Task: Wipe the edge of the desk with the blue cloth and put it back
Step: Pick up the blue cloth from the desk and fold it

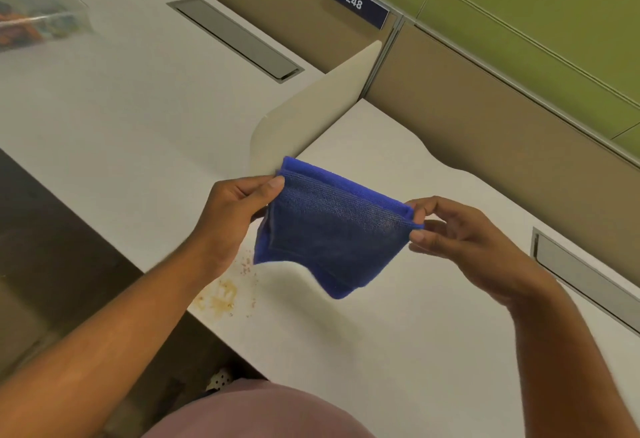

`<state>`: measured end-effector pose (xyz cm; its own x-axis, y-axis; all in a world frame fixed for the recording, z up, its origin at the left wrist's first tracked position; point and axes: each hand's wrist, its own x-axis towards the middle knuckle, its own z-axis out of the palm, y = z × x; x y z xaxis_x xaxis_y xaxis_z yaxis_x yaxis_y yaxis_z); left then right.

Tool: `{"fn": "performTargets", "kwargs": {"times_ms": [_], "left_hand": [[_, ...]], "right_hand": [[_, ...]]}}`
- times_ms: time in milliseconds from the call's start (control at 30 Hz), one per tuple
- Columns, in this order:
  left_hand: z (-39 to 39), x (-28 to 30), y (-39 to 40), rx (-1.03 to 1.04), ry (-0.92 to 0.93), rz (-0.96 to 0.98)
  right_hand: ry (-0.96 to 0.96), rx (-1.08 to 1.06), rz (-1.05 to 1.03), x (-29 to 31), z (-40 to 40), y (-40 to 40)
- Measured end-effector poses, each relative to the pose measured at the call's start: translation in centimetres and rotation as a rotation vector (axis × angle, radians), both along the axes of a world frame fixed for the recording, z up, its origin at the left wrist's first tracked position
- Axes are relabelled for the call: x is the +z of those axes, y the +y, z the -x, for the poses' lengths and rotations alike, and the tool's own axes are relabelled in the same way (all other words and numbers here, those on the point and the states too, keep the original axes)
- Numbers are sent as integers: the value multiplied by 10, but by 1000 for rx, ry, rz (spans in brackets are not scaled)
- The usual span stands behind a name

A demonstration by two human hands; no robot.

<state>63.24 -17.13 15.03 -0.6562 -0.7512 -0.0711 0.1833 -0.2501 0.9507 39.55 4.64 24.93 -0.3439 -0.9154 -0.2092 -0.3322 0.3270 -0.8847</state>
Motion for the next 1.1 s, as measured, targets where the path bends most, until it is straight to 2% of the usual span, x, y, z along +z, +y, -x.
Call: {"fn": "performTargets", "kwargs": {"times_ms": [133,433,600,667,800,900,1100], "left_hand": [[6,14,-4,4,-20,98],[10,18,-15,81,-50,208],[15,8,-21,88,-83,221],[12,1,-31,40,-130,240],[0,-3,-58,-44,-299,315],[-7,7,-76,-72,-370,415],[-39,17,-94,13,-471,665]], "right_hand": [[-30,15,43,-3,-4,-6],[407,-79,-106,-18,-17,-11],[412,-126,-45,-27,-20,-16],[468,-178,-7,-36,-20,-24],[318,-103,-30,-47,-26,-49],[470,-37,-34,-53,-26,-76],[592,-127,122,-74,-35,-106]]}}
